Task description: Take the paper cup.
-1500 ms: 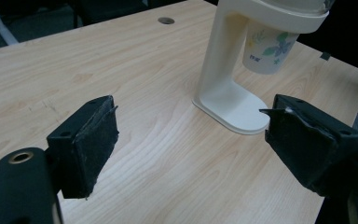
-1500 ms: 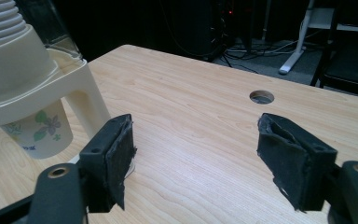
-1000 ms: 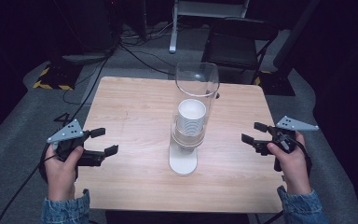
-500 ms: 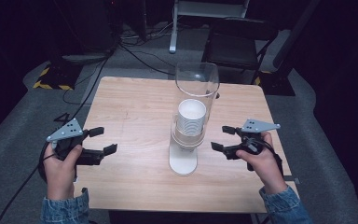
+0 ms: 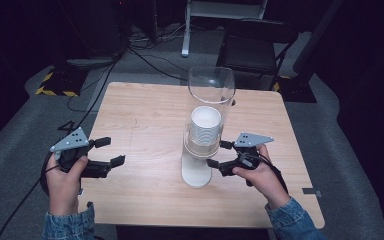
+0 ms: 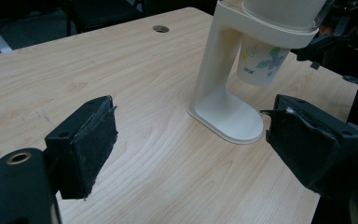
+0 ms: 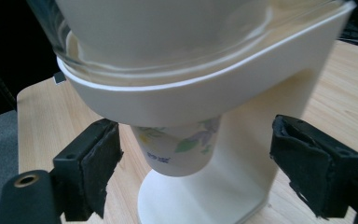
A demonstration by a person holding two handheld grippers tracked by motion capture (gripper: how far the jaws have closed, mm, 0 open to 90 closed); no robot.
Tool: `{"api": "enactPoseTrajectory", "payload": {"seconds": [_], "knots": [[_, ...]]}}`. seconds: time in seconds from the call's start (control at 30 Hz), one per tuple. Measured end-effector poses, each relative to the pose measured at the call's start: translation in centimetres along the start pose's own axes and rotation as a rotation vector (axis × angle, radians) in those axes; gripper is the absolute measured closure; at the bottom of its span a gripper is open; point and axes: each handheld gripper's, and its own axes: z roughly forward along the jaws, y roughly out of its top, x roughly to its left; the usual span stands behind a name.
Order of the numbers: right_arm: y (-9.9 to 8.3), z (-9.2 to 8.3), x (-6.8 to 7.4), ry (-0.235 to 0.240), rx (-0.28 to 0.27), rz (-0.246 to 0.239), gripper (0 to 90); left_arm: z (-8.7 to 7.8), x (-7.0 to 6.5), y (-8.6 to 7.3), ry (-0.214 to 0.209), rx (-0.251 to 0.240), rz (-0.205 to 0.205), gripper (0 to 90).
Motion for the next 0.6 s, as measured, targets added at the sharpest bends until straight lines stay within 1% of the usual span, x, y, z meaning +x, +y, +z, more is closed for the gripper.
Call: {"api": "enactPoseTrajectory", "payload": {"seconds": [0.1,0.27,0.37,0.4,0.47,0.5,0.6], "knots": [[-0.2,0.8,0.3,0.009,0.004,-0.007,16.8,0.0,0.0,-0.1,-0.003,0.001,-0.007,15.9],[-0.3,2.0,0.9,0.03,-0.001,-0.019,16.8,0.0,0.0,-0.1,-0.008,0.007,0.0,15.9],[-0.5,2.8,1.0,0.042,-0.011,-0.006,16.2,0.1,0.0,-0.1,-0.011,0.012,-0.005,15.9],[-0.6,3.1,1.0,0.045,-0.018,0.003,16.4,0.1,0.0,-0.1,-0.01,0.014,0.0,15.9],[-0.8,3.7,1.0,0.041,-0.046,0.014,17.0,0.1,0.1,-0.1,-0.009,0.016,0.004,15.9],[-0.9,3.9,1.0,0.038,-0.056,0.015,17.0,0.2,0.0,-0.2,-0.011,0.016,-0.003,15.9],[-1.1,4.5,1.2,0.006,-0.088,-0.002,19.5,0.2,0.0,-0.2,-0.014,0.018,-0.007,15.9]]}}
